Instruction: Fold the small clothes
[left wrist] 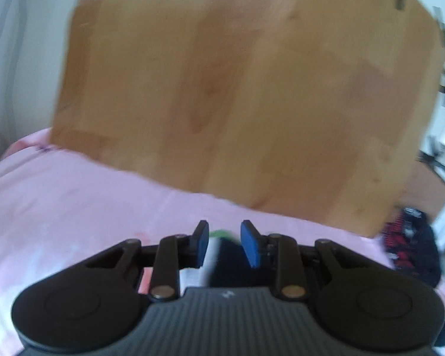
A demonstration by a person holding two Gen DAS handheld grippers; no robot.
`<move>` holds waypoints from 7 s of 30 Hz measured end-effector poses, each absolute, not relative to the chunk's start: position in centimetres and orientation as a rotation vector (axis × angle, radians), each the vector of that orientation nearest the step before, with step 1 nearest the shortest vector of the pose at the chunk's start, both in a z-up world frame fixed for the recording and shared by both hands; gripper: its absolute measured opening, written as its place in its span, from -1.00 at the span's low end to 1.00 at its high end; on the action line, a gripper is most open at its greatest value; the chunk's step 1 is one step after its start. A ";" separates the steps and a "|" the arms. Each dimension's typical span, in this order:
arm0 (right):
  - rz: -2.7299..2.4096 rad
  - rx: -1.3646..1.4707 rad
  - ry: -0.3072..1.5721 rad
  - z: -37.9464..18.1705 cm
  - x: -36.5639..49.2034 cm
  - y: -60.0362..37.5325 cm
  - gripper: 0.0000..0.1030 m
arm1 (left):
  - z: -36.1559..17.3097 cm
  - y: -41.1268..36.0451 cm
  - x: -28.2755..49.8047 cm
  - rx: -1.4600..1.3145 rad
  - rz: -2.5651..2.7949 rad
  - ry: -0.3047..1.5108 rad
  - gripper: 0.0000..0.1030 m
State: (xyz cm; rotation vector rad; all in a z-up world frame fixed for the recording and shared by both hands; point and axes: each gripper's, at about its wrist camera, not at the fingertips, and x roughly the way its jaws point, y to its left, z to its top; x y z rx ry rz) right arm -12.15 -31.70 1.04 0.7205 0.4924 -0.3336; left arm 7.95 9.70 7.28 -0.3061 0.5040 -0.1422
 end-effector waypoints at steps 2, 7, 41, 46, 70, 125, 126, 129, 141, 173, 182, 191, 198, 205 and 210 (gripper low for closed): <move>-0.444 0.732 0.466 1.5 -16.1 -33.5 -0.49 | 7.0 7.6 8.4 -0.275 -0.212 0.508 -0.52; -0.665 0.874 0.431 0.5 -24.4 -37.2 -0.38 | 4.1 2.9 10.6 -0.249 -0.325 0.605 -0.53; -0.050 0.549 0.305 13.4 0.2 -23.7 -0.76 | 4.2 12.8 6.0 -0.479 -0.283 0.508 -0.23; 0.283 0.442 0.521 9.5 7.2 -11.3 -0.68 | 2.6 16.3 5.7 -0.576 -0.272 0.503 -0.23; 0.018 0.623 0.582 2.6 0.9 -28.5 -0.75 | 2.0 10.1 6.6 -0.358 -0.176 0.527 -0.83; 0.260 0.796 0.784 0.9 -29.7 -24.6 -0.11 | -1.1 15.8 -25.0 -0.364 -0.222 0.851 -0.13; 0.268 0.781 0.805 0.8 -29.9 -24.0 -0.11 | -1.1 15.5 -25.2 -0.358 -0.228 0.856 -0.13; 0.297 0.766 0.821 0.7 -30.4 -22.7 -0.12 | -1.6 14.6 -25.7 -0.341 -0.238 0.880 -0.12; 0.367 0.737 0.869 -0.7 -29.5 -20.8 -0.79 | -3.6 15.6 -25.1 -0.535 -0.289 0.904 -0.84; 0.161 0.955 0.713 -1.4 -15.7 -31.3 0.18 | -1.7 15.2 -5.8 -0.569 -0.257 0.859 0.16; 0.175 0.704 0.736 2.0 -17.2 -27.4 -0.68 | 0.2 13.5 -7.5 -0.436 -0.235 0.901 -0.74; 0.183 0.757 0.883 -0.2 -19.2 -27.8 -0.54 | 0.4 14.7 -8.4 -0.355 -0.198 0.945 -0.53; 0.128 0.626 0.700 4.8 -13.6 -31.9 -0.41 | 6.4 13.6 -1.9 -0.138 -0.168 0.743 -0.10; 0.280 0.570 0.731 2.6 3.6 -30.3 -0.08 | 7.1 5.2 13.4 -0.012 -0.287 0.753 0.08; 0.275 0.538 0.860 -1.3 13.3 -28.0 0.04 | 3.0 0.5 21.2 0.038 -0.285 0.877 0.09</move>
